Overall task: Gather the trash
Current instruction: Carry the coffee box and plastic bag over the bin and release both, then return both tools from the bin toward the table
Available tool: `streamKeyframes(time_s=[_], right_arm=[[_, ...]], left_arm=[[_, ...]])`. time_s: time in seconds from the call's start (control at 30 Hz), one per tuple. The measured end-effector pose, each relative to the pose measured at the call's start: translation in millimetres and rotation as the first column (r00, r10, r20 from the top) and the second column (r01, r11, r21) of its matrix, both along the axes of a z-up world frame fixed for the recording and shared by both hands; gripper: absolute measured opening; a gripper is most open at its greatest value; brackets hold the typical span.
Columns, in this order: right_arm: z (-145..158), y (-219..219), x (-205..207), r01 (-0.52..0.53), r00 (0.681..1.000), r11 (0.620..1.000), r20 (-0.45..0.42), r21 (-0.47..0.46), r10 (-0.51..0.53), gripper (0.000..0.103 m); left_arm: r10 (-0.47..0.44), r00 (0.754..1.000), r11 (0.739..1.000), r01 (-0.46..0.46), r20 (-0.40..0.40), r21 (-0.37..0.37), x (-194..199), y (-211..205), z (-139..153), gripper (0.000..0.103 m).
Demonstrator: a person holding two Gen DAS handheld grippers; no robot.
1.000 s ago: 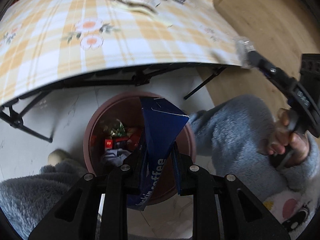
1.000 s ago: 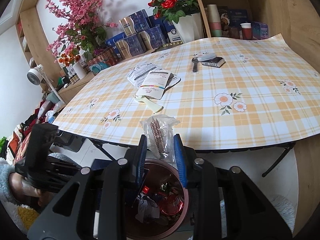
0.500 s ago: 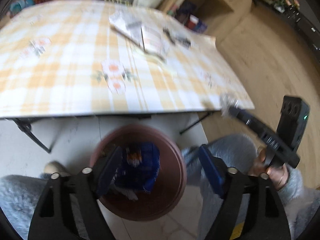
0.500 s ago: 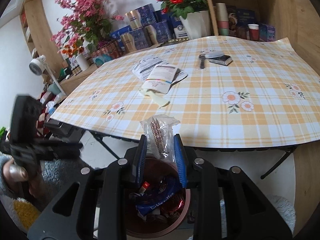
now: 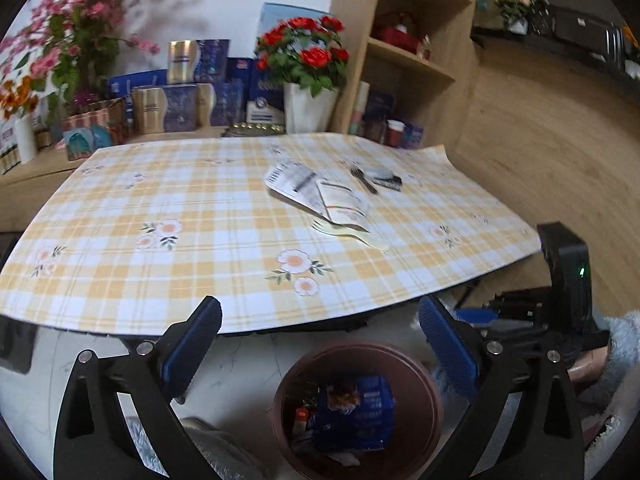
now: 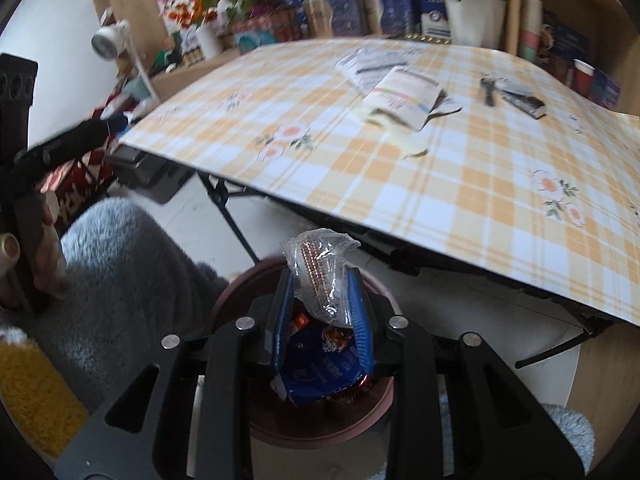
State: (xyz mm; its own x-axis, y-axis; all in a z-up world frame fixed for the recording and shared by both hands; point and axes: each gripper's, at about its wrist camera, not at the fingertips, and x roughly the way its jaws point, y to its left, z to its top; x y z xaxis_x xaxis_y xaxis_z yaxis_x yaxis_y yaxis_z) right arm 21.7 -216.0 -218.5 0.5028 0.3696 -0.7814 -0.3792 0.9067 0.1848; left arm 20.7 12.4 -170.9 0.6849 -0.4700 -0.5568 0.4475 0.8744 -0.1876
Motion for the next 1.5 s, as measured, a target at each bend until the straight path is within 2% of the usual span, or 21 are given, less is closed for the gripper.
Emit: streamKeyframes(time_s=[0.23,0.4,0.53,0.63,0.67,0.7,0.73,0.8,0.9,1.1,1.27,1.4,1.5], right_arm=[[-13,15,2,-0.050,0.998,0.997,-0.048,-0.065,0.047,0.030],[-20,26,1,-0.089,0.994,0.990,-0.071,-0.107,0.082,0.031],[-24,32,-1,-0.109,0.991,0.985,-0.086,-0.133,0.098,0.035],[-24,34,-2,-0.116,0.991,0.982,-0.085,-0.152,0.103,0.047],[-24,34,-2,-0.112,0.992,0.981,-0.081,-0.157,0.100,0.063],[-23,34,-2,-0.105,0.993,0.981,-0.074,-0.162,0.094,0.072],[-23,34,-2,-0.103,0.993,0.981,-0.069,-0.162,0.093,0.075],[-21,33,-2,-0.094,0.995,0.982,-0.059,-0.164,0.086,0.091],[-17,30,-3,-0.077,0.997,0.983,-0.040,-0.164,0.072,0.095],[-10,18,-1,-0.011,1.000,0.989,-0.004,-0.147,0.011,0.097],[3,-4,2,0.078,0.997,0.994,0.031,-0.072,-0.076,0.097],[14,-28,4,0.194,0.979,0.981,0.060,-0.009,-0.193,0.097],[17,-48,6,0.290,0.954,0.956,0.064,0.034,-0.292,0.097]], left_arm=[[0.109,0.993,0.994,-0.108,0.048,-0.010,-13,15,-1,0.097],[0.129,0.991,0.991,-0.128,0.034,-0.046,-12,25,0,0.097],[0.132,0.991,0.991,-0.131,0.028,-0.041,-11,24,-1,0.097],[0.130,0.991,0.991,-0.129,0.031,-0.041,-12,24,-1,0.097],[0.130,0.991,0.991,-0.129,0.031,-0.040,-11,24,-2,0.097],[0.131,0.991,0.991,-0.130,0.031,-0.040,-12,24,-2,0.097],[0.132,0.991,0.991,-0.131,0.031,-0.040,-12,24,-1,0.097],[0.136,0.990,0.990,-0.134,0.033,-0.040,-12,24,-2,0.097],[0.142,0.989,0.989,-0.140,0.033,-0.040,-12,25,-2,0.097],[0.149,0.988,0.988,-0.148,0.032,-0.035,-11,25,-2,0.097],[0.145,0.989,0.989,-0.145,0.030,-0.016,-10,22,-3,0.097],[0.140,0.990,0.990,-0.140,0.028,0.003,-9,18,-4,0.097],[0.135,0.990,0.991,-0.135,0.031,0.017,-10,15,-5,0.097]])
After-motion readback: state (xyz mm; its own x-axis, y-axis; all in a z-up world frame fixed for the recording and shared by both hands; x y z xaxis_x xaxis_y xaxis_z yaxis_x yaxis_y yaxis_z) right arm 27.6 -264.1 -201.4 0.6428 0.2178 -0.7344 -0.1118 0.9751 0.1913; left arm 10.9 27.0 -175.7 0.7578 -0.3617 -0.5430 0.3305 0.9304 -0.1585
